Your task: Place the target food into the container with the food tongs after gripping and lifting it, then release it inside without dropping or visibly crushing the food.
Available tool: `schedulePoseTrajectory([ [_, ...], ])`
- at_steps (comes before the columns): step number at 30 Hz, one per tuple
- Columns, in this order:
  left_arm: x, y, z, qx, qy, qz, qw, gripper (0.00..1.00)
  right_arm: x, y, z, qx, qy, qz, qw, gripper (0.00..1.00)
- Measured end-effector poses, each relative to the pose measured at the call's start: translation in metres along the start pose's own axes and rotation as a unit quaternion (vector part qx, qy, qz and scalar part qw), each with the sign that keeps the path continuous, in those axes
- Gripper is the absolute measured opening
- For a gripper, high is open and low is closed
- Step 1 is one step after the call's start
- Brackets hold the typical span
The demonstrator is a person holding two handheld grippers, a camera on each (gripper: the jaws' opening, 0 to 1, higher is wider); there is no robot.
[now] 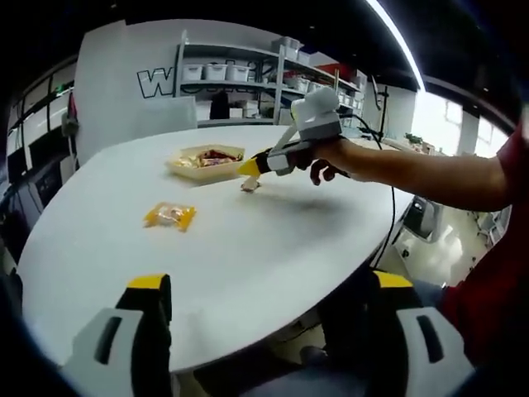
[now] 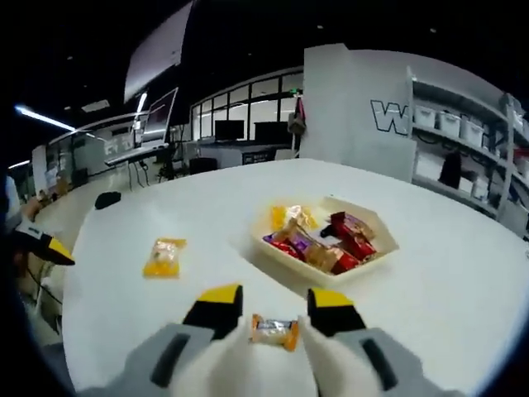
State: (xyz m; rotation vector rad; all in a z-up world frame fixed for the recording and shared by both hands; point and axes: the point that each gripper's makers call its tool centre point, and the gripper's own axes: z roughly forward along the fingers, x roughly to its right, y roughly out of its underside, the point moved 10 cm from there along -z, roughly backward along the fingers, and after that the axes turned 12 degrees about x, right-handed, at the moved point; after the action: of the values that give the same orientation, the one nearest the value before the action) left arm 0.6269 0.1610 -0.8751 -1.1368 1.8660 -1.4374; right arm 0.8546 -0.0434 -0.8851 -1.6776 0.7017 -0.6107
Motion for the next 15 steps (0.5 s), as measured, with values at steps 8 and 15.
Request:
schedulePoseTrajectory([
  [8, -0.0004, 0.0028, 0.0002, -0.002, -0.002, -0.005, 1.0, 0.97, -0.0001, 0.0018, 0.0041, -0.004, -0.005, 0.007, 1.0, 0.26],
  [15, -0.0027, 0.0024, 0.0009, -0.001, -0.003, -0.006, 1.0, 0.96, -0.0025, 0.0058, 0.0046, -0.003, 0.003, 0.015, 0.9999, 0.23],
])
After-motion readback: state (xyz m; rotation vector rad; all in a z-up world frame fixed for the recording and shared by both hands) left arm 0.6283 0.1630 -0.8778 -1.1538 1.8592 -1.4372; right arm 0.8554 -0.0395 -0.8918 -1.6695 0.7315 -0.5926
